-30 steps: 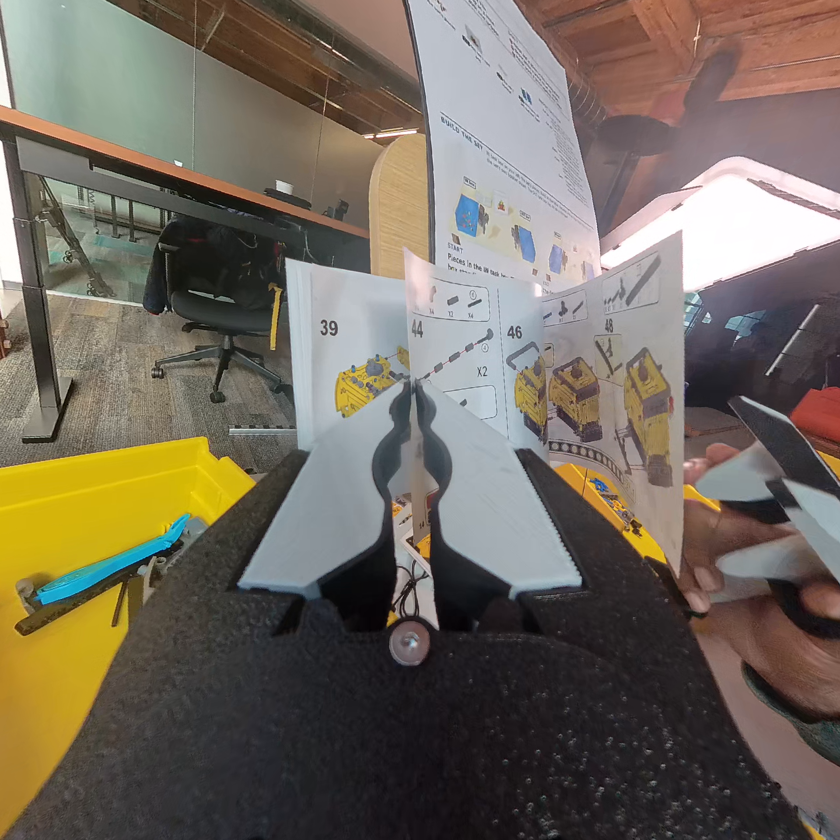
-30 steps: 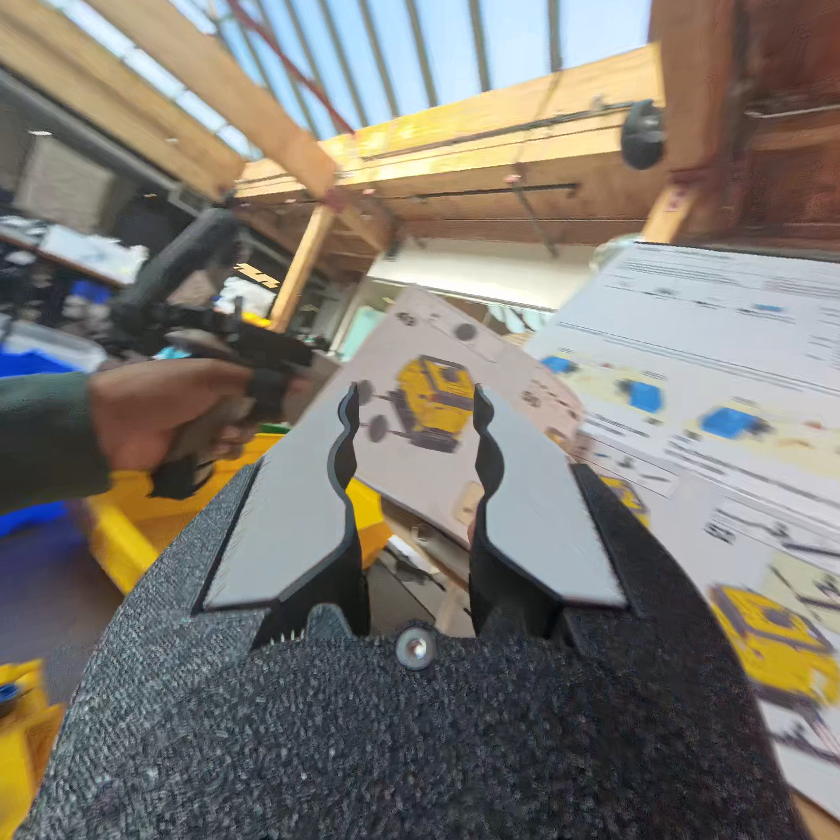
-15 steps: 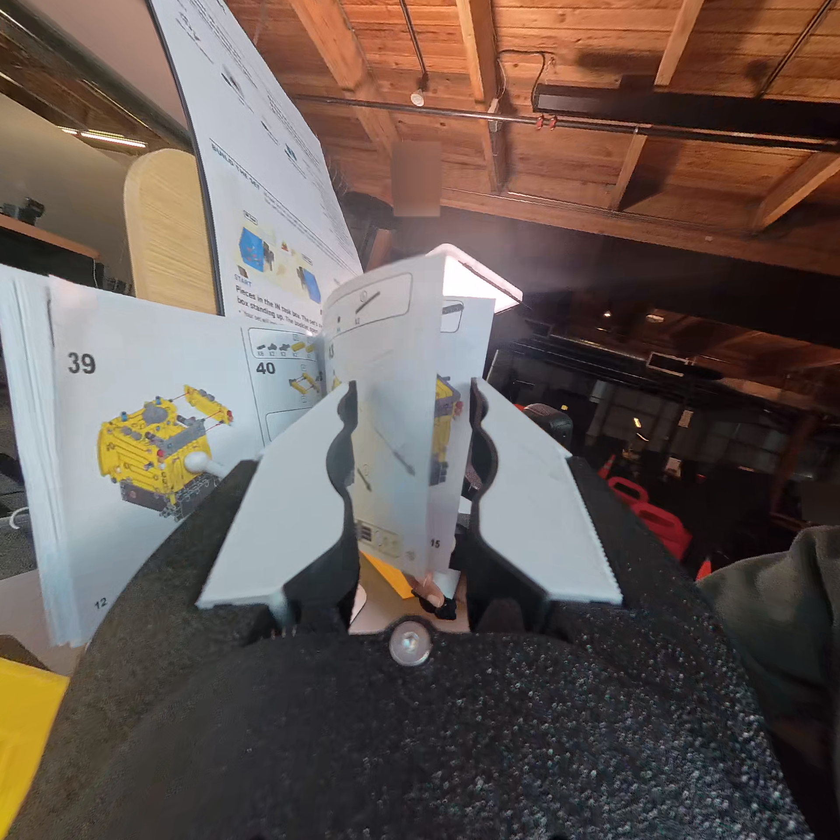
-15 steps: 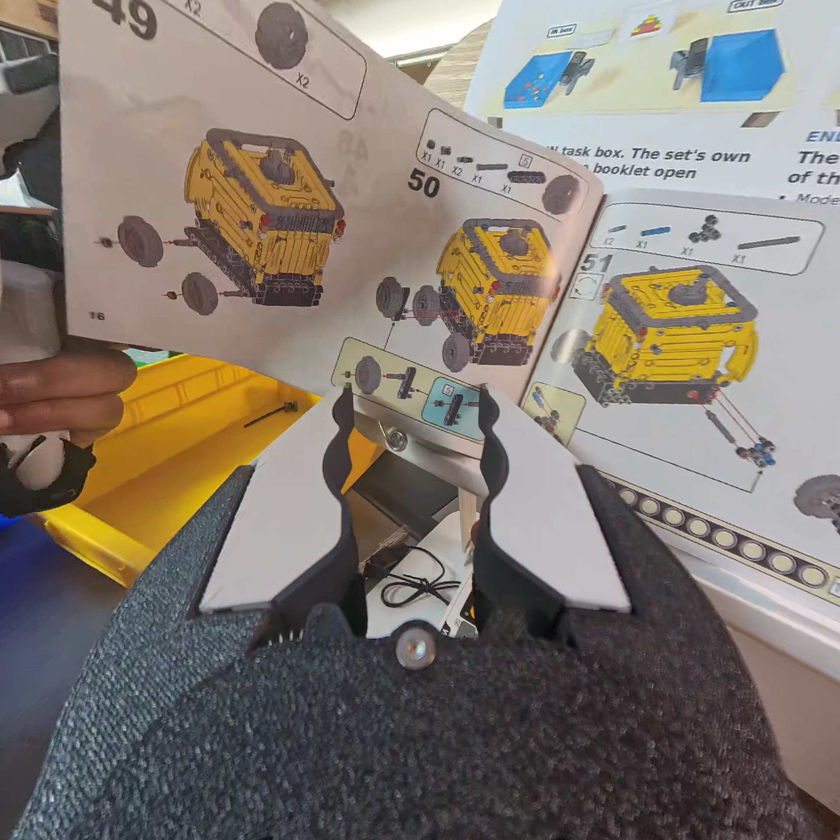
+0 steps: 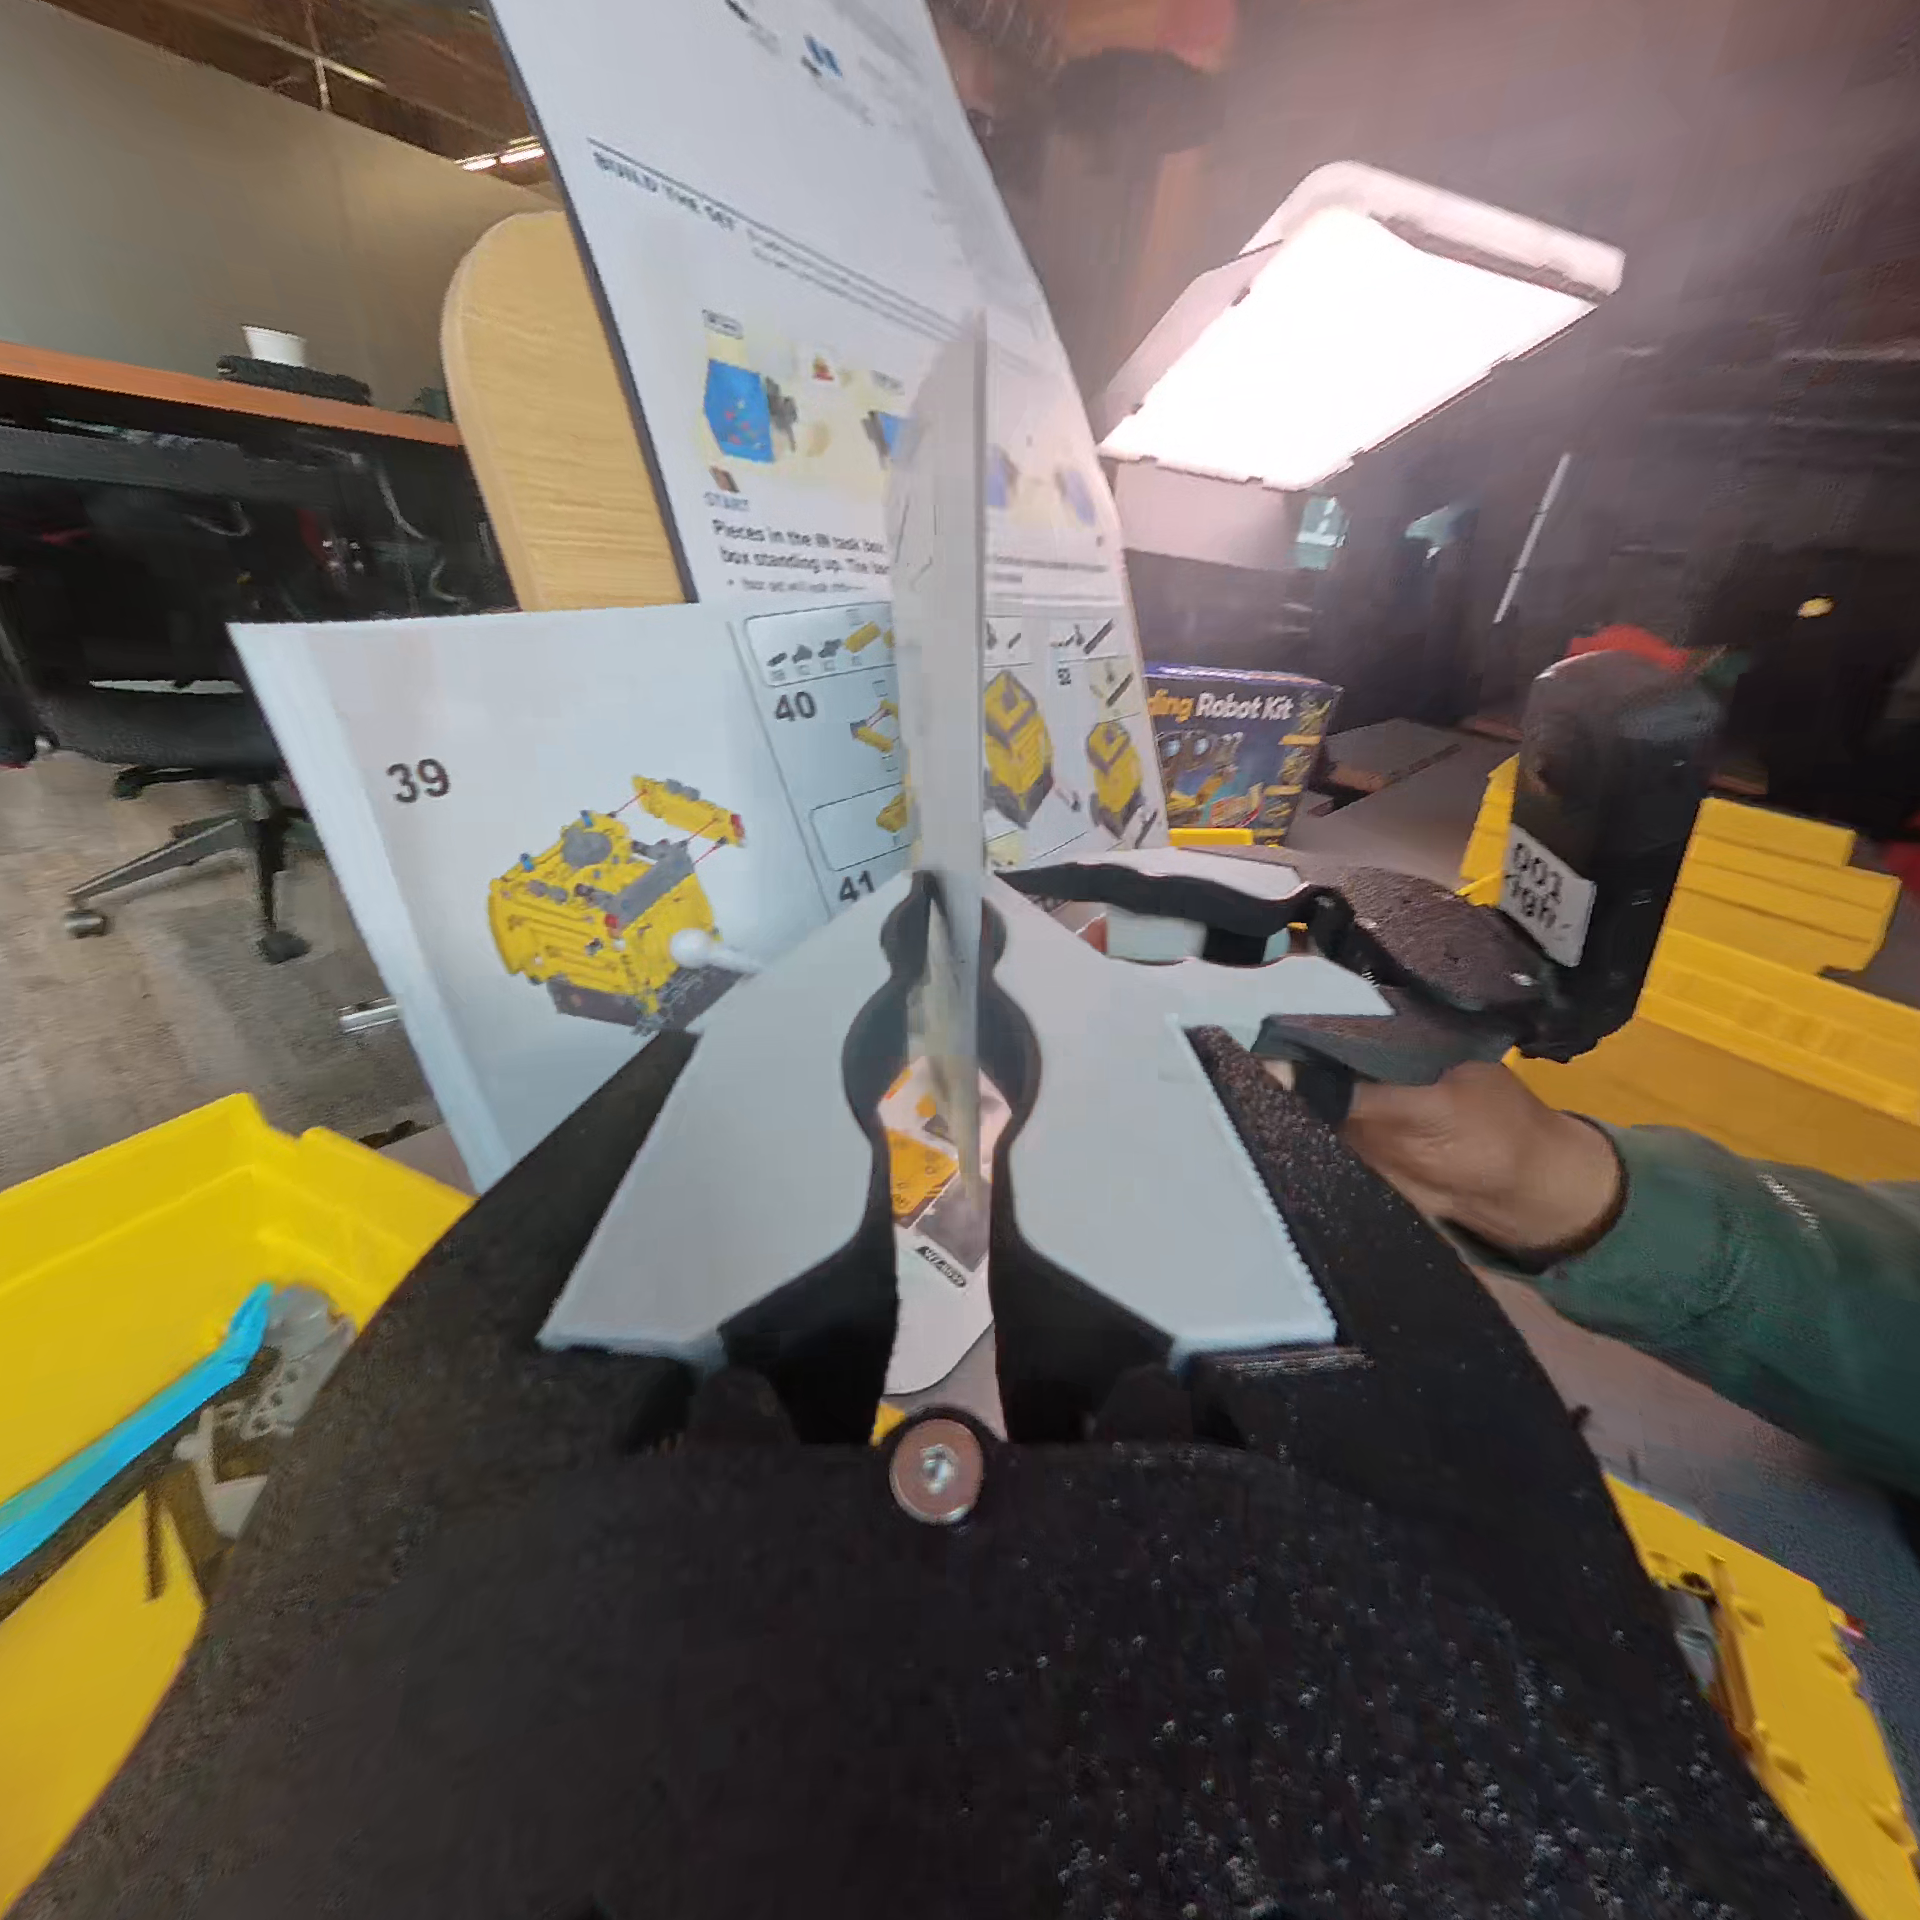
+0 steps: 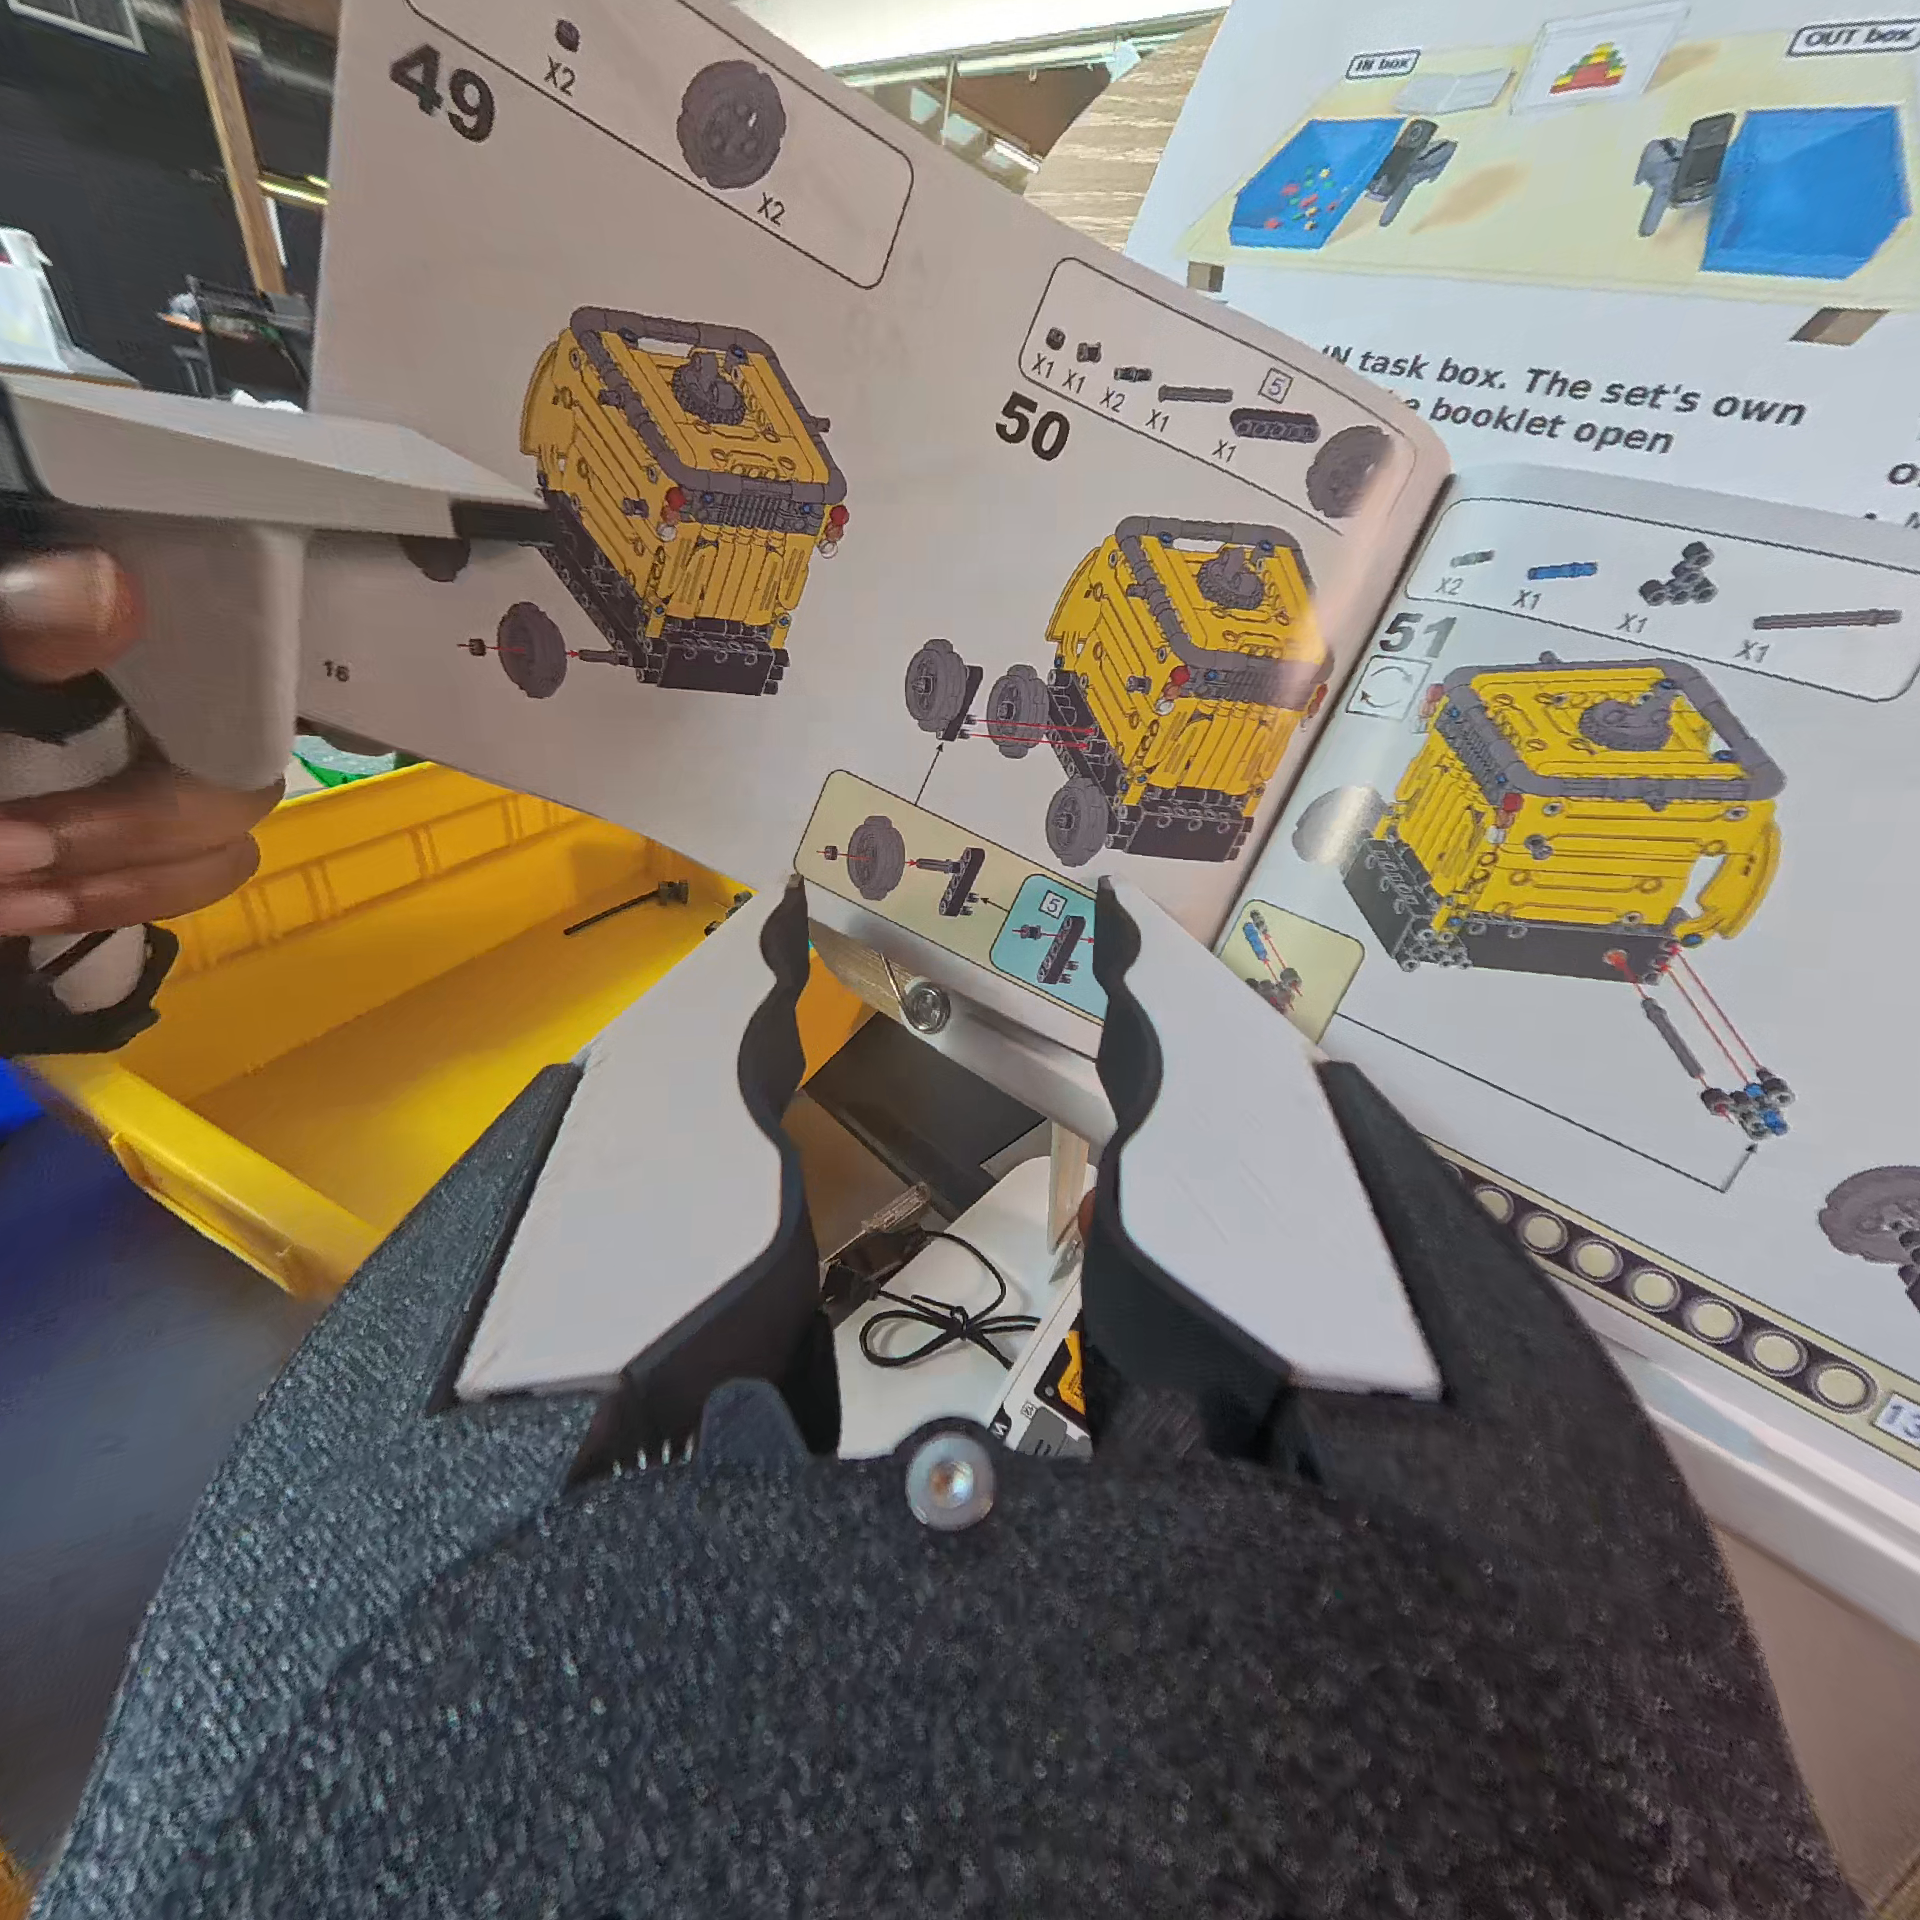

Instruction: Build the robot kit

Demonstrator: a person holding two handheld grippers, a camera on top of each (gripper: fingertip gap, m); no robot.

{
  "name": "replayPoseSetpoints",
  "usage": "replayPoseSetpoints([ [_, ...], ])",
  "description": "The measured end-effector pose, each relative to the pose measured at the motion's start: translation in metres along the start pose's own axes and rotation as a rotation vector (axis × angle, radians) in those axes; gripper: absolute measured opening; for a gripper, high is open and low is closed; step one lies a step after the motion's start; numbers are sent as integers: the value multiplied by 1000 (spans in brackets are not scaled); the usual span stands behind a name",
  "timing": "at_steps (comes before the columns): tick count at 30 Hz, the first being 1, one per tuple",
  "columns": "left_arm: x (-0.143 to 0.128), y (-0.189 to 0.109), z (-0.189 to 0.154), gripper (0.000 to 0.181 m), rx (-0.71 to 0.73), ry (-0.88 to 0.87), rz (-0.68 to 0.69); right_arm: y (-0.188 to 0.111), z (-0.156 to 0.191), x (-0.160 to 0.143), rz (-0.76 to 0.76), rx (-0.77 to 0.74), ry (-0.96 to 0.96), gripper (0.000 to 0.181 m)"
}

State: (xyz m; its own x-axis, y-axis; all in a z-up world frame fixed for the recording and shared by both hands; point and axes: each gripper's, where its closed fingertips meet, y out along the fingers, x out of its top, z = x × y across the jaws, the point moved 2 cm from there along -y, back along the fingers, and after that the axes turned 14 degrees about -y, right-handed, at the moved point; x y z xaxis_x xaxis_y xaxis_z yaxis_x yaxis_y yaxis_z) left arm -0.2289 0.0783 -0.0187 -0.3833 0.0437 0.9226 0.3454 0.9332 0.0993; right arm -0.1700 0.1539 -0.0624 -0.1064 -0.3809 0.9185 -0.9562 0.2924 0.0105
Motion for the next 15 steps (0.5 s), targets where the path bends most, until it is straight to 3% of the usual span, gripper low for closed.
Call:
replayPoseSetpoints([
  [4, -1, 0, 16, 0, 141, 49, 13, -23, -38, 6, -4, -161, -43, 70],
  [7, -2, 0, 21, 0, 187, 55, 17, -44, -94, -1, 72, -370, -46, 108],
  [9, -2, 1, 23, 0, 205, 52, 18, -52, -125, -14, 152, -445, -53, 124],
  [11, -2, 2, 23, 0, 208, 42, 15, -51, -140, -35, 238, -416, 9, 129],
  [15, -3, 2, 24, 0, 209, 34, 18, -48, -144, -42, 272, -427, -38, 119],
])
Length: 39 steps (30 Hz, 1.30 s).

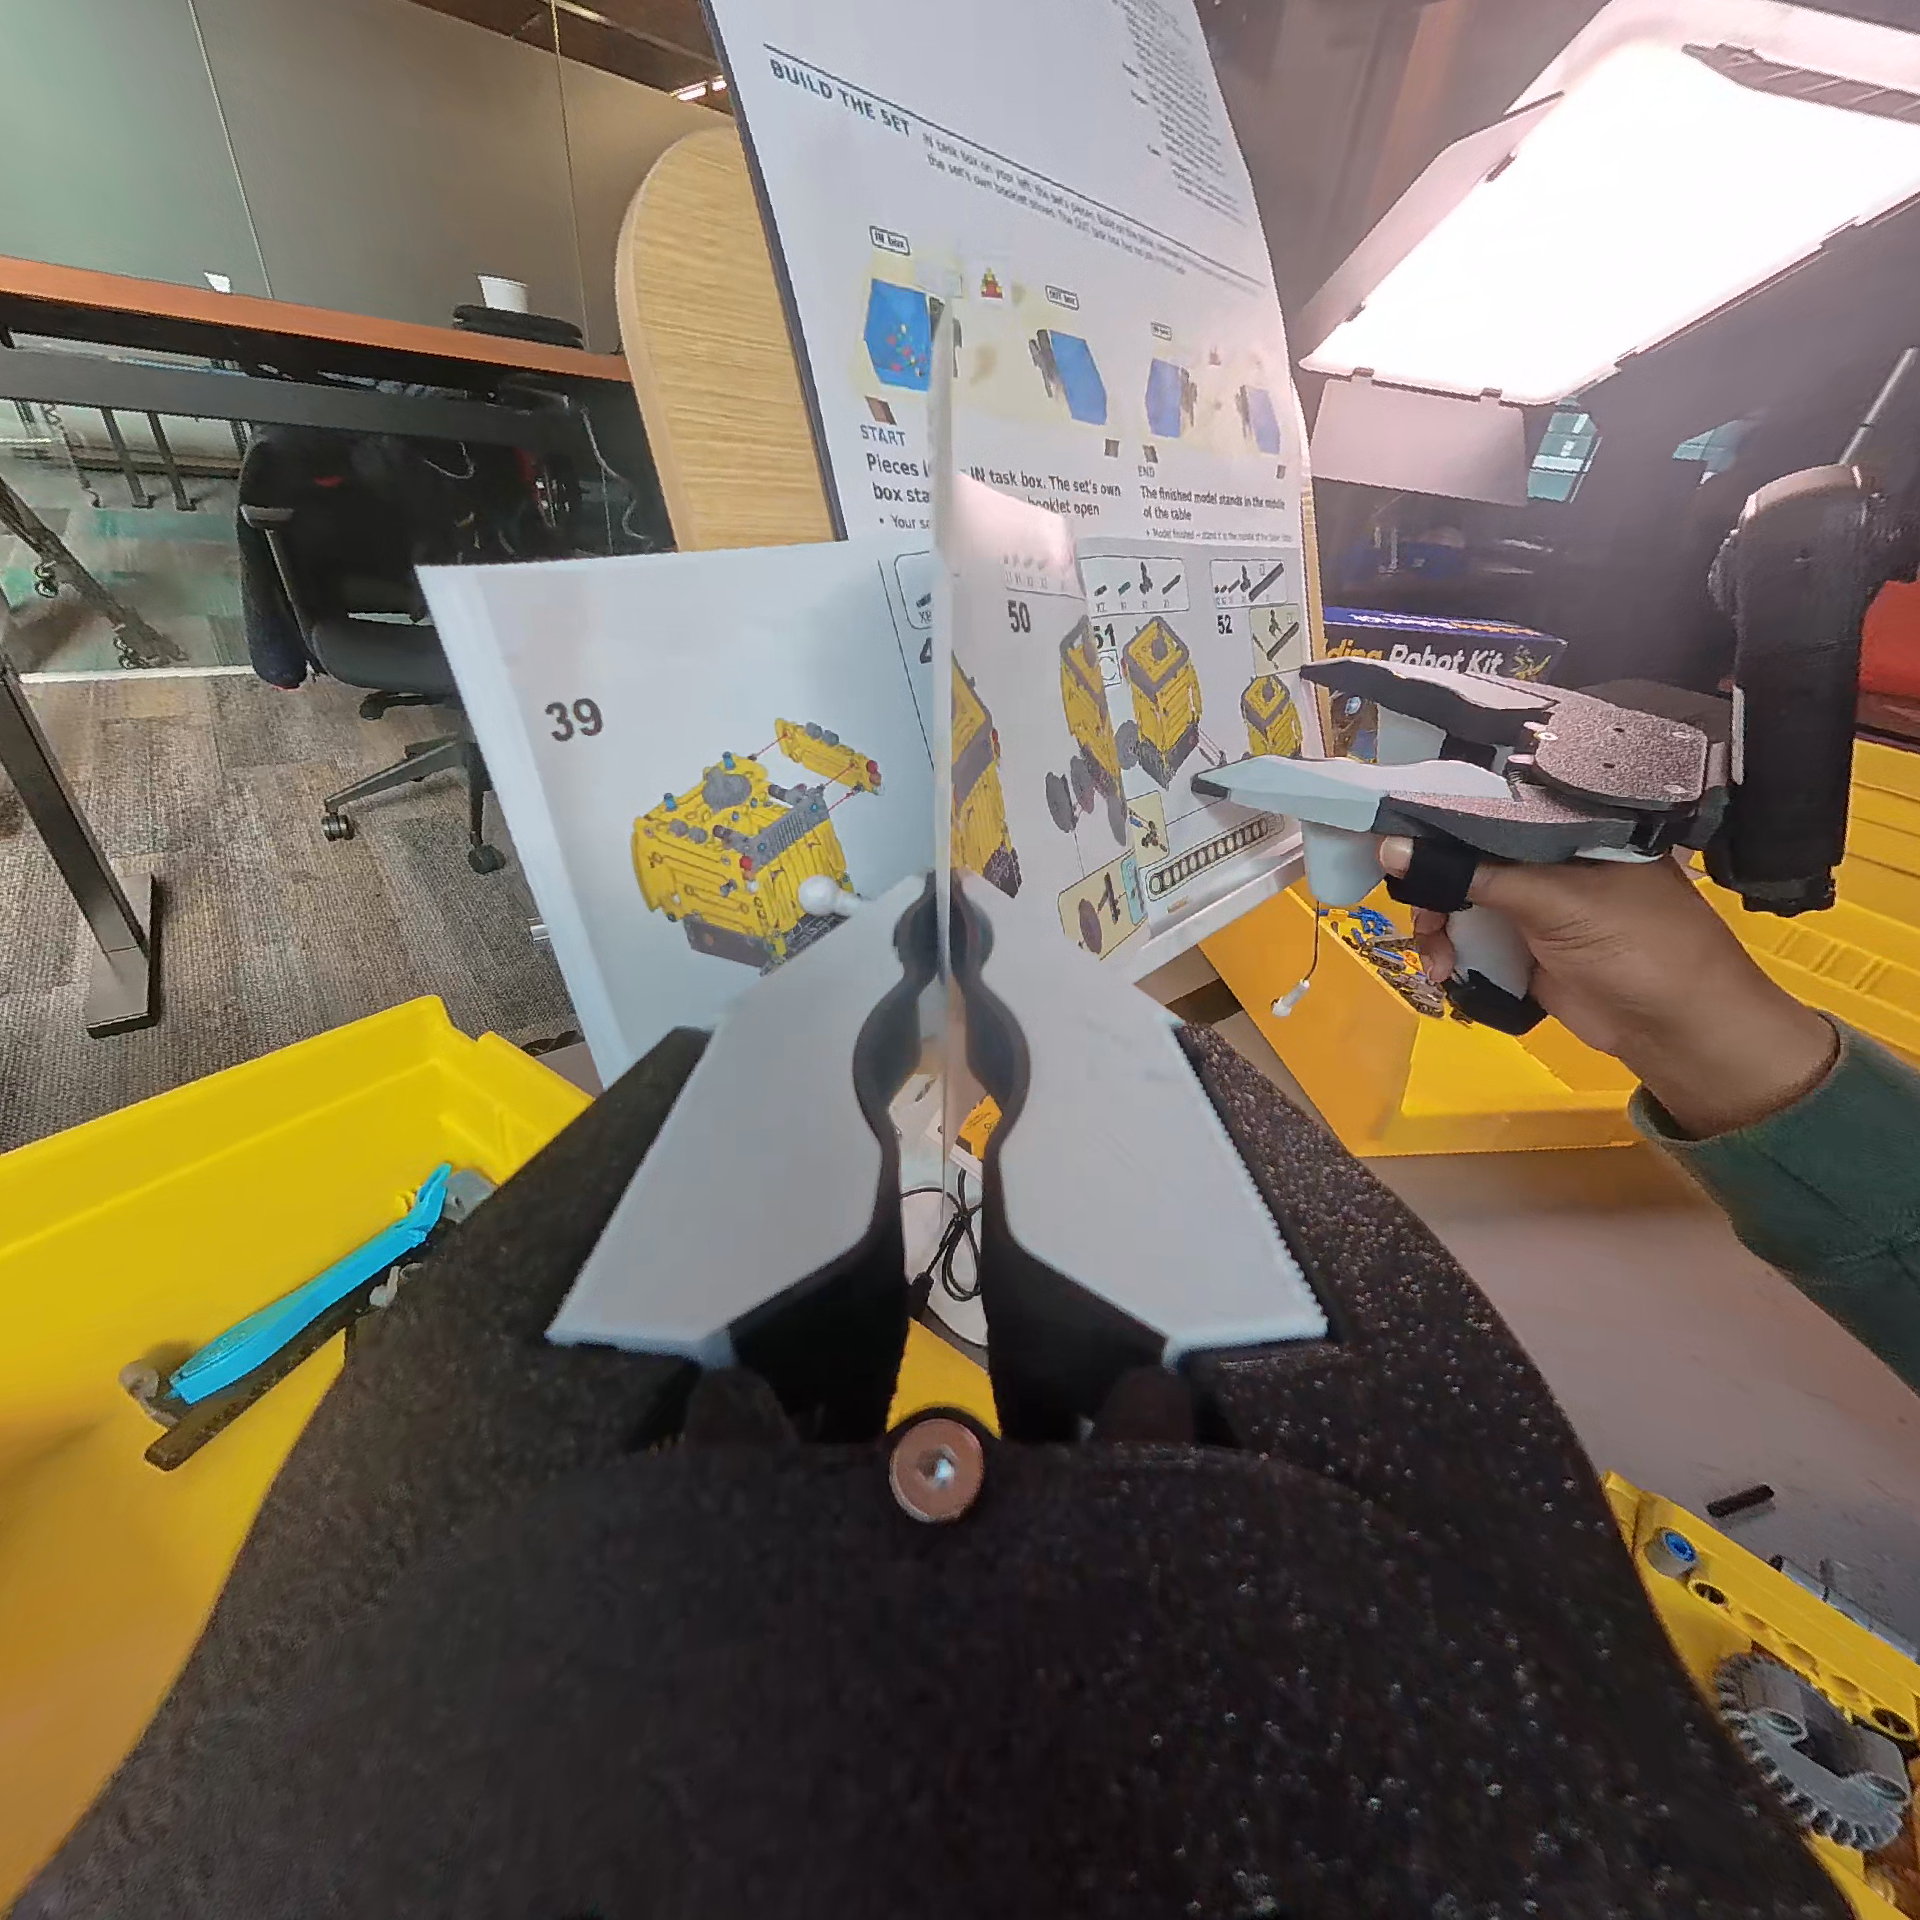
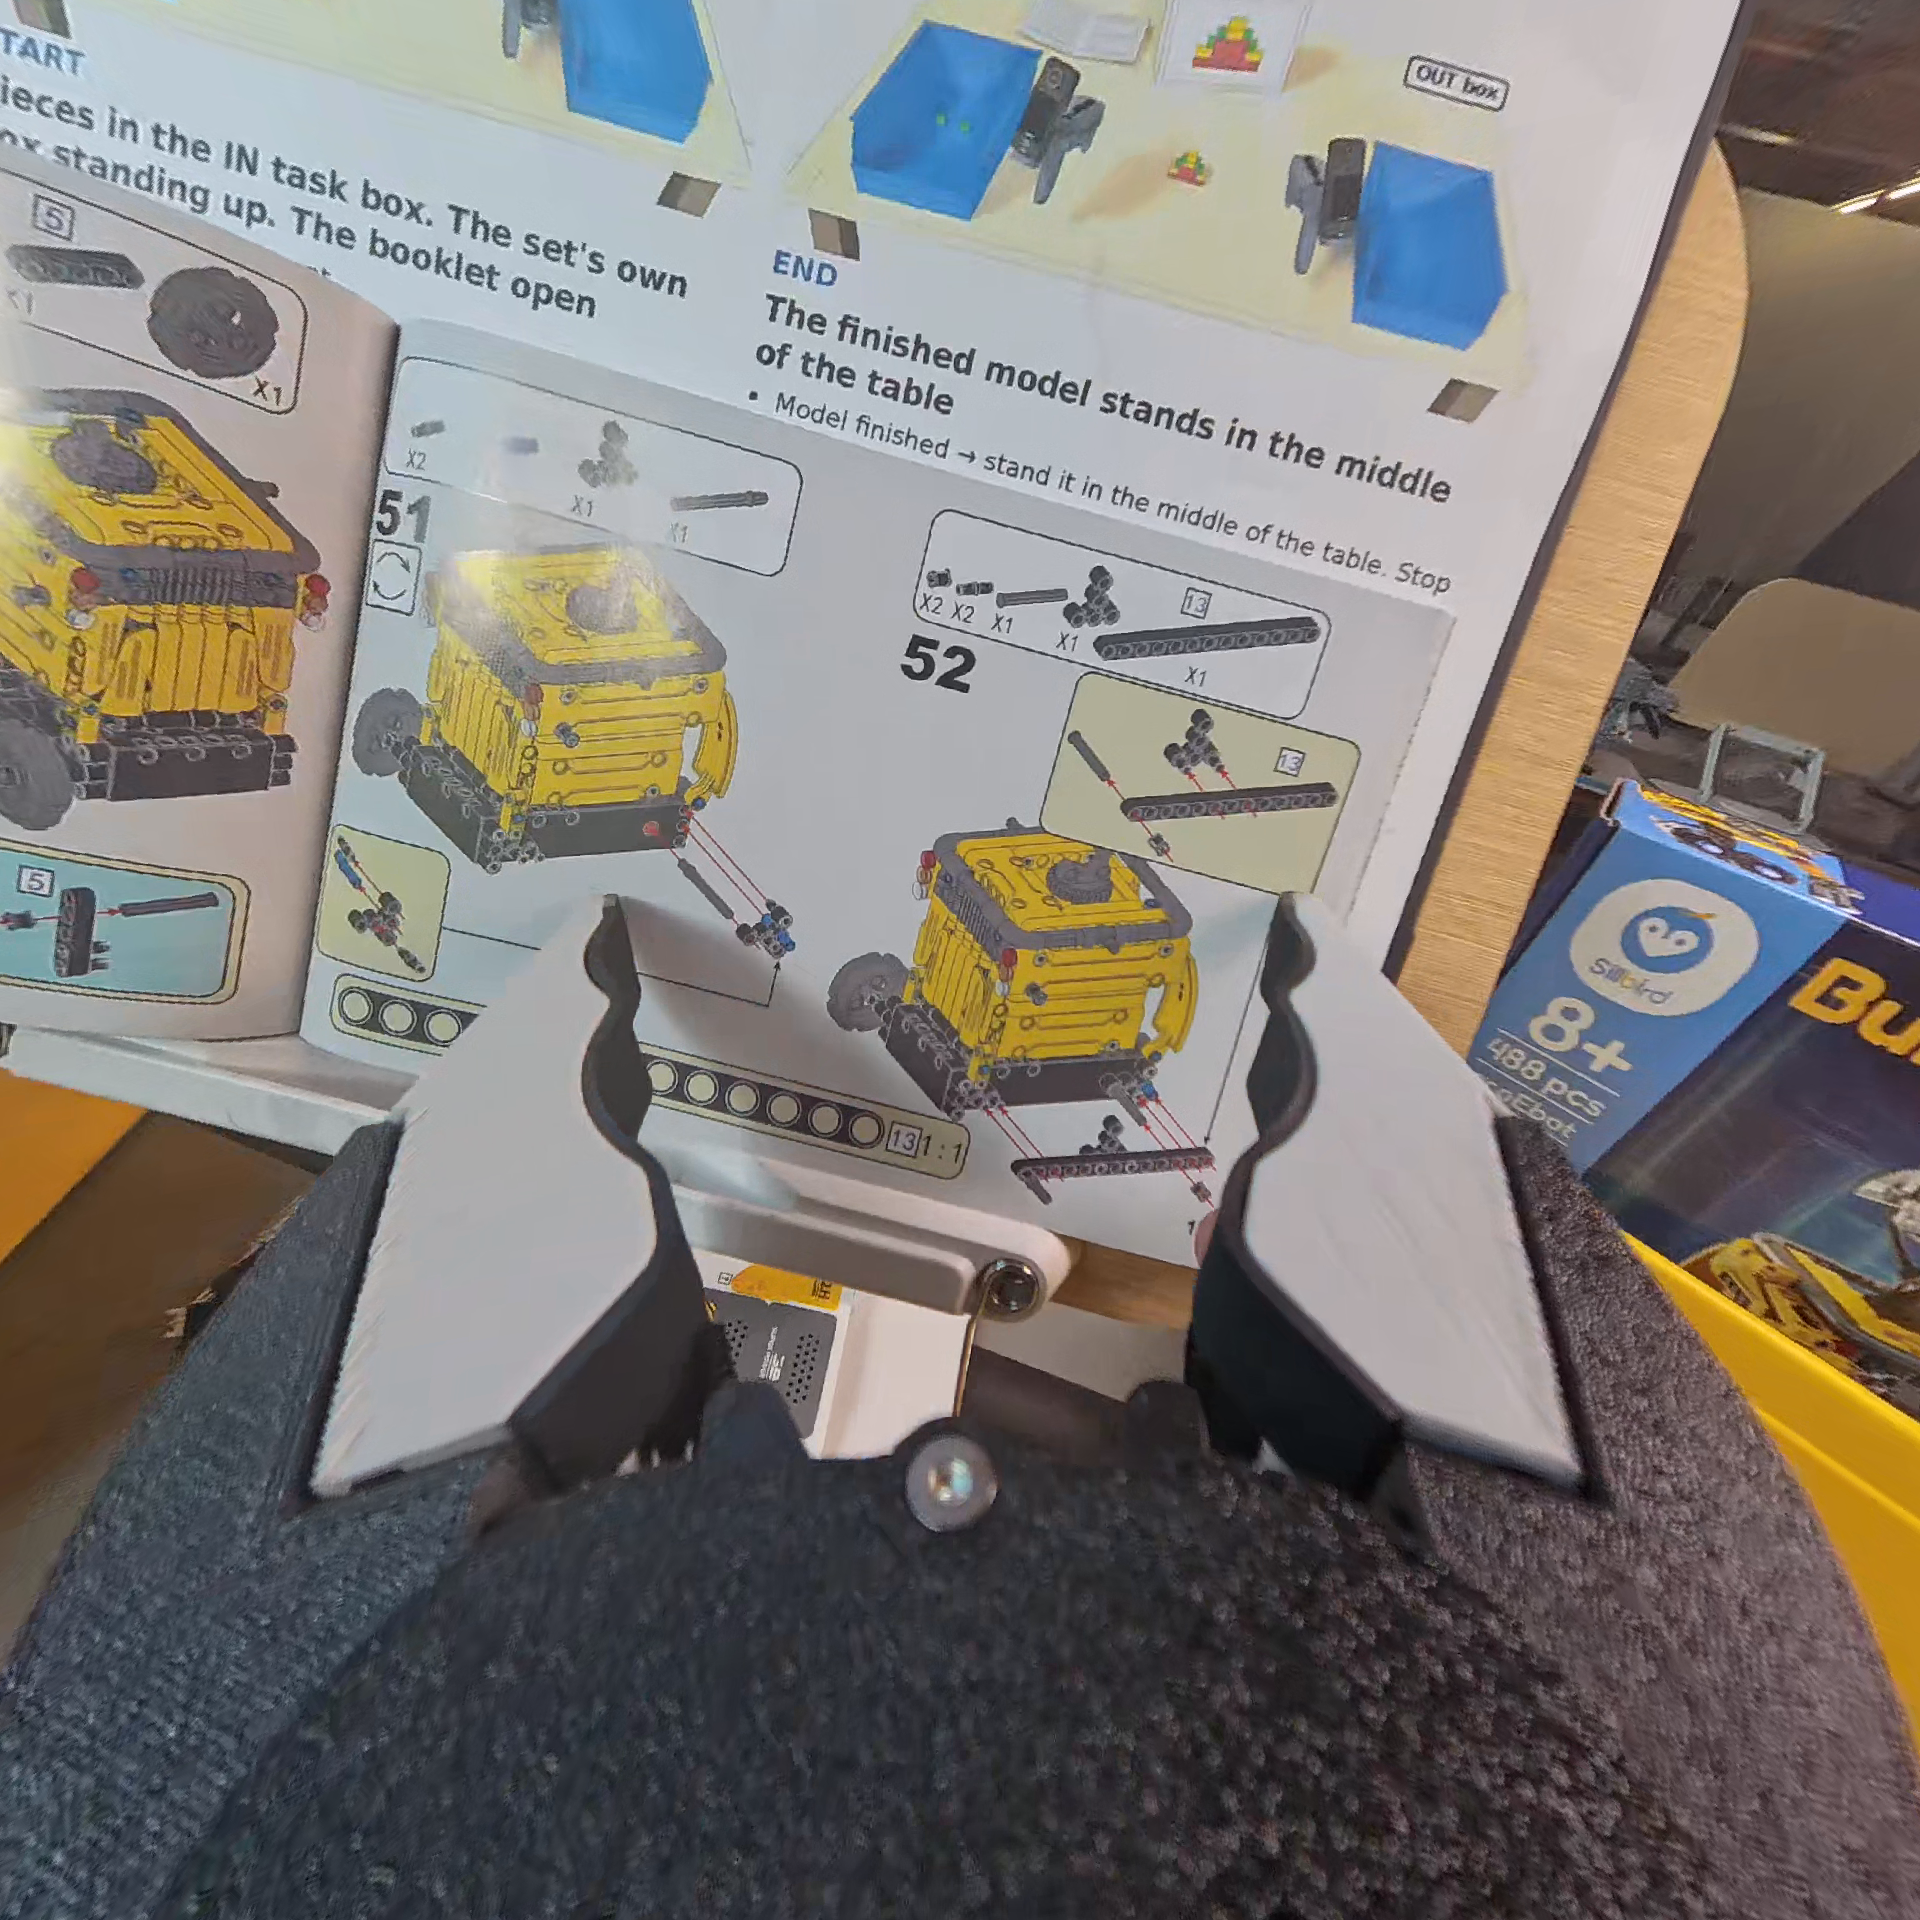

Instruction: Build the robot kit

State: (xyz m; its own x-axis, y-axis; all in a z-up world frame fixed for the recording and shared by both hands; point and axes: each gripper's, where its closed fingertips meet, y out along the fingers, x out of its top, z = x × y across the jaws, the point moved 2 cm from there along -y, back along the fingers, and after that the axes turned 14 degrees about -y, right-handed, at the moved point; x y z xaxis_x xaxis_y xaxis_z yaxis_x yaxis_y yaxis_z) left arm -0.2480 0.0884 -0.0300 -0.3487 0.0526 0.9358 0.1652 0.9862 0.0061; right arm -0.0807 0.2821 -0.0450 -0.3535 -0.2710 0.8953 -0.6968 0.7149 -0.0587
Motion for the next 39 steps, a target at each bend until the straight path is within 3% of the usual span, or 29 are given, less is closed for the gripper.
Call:
replayPoseSetpoints([
  [2, 0, 0, 1, 0, 5, -1, 1, 0, 1, 0, 0, -7, -4, 116],
  [7, -2, 2, 2, 0, 6, -7, 6, -4, 3, 1, -25, -4, -17, 86],
  [10, -2, 2, 2, 0, 11, -7, 8, -6, 1, 1, -27, 2, -24, 77],
  [11, -2, 2, 3, 0, 14, -7, 9, -7, -2, 1, -22, -4, -25, 78],
  [13, -2, 1, 4, 0, 15, -12, 9, -9, -14, -1, 1, -70, -25, 114],
  [14, -2, 1, 5, 0, 16, -16, 7, -8, -17, -2, 10, -77, -18, 122],
  [18, -4, 3, 5, 0, 15, -23, 11, -1, -12, -8, 20, -2, 44, 117],
  [23, -7, 5, 6, 0, 20, -23, 21, -2, -14, -9, -1, -12, 52, 113],
  [33, -8, 6, 8, 0, 36, -21, 23, -13, -24, -8, -28, -67, -4, 86],
  [36, -6, 5, 8, 0, 31, -30, 16, -20, -21, 8, -96, -35, -4, 117],
  [39, -7, 5, 7, 0, 29, -31, 17, -4, 1, -9, 2, 74, -22, 136],
])
